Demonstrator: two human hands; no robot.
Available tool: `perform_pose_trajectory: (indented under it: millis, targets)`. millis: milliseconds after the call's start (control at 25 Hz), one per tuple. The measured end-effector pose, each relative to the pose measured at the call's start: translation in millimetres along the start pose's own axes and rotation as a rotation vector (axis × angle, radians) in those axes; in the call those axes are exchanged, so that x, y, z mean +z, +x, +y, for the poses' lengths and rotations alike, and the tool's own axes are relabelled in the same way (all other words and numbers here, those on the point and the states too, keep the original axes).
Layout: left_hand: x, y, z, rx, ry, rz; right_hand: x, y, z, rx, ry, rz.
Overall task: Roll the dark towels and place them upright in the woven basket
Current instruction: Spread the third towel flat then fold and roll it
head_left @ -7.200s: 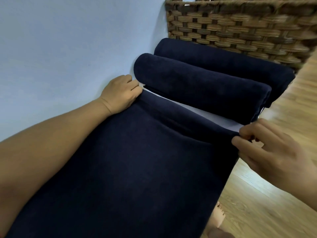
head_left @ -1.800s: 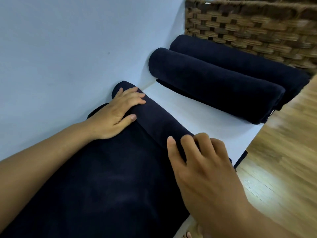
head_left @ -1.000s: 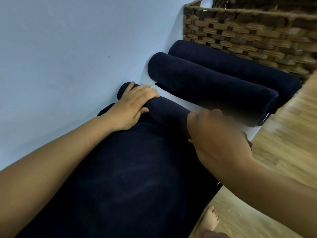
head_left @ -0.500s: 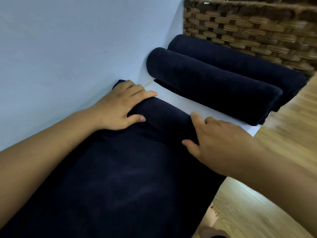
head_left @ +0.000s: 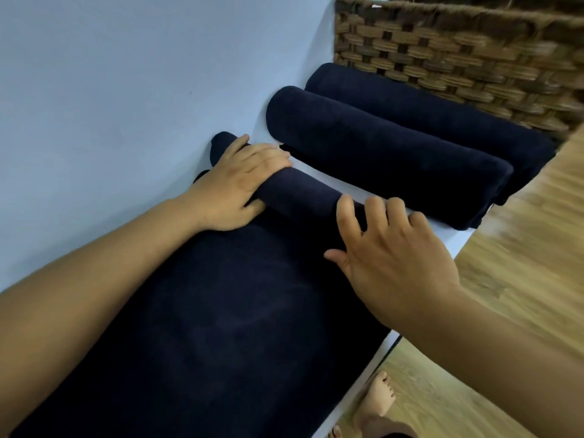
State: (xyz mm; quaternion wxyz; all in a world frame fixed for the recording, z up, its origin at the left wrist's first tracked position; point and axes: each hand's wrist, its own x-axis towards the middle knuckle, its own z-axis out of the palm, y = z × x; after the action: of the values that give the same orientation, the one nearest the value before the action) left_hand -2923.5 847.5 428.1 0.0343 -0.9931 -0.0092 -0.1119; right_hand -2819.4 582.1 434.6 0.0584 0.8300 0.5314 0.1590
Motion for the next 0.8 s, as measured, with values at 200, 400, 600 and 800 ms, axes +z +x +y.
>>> perform_pose_trajectory:
  millis: [200, 400, 600, 800]
  targets:
    - [-11, -50, 3, -0.065, -0.228, -0.035, -14, -29, -44, -0.025, 0.241, 0.015]
    - [-5, -61, 18, -0.166, -0.266, 0.017, -37, 1, -11, -0.055, 0.383, -0.126]
    - [-14, -19, 18, -0.235, -0.258, 0.022, -22, 41, 27, 0.06, 0.788, -0.49]
    - [9, 37, 25, -0.298, -0.228, 0.25, -19, 44, 28, 0.107, 0.701, -0.542]
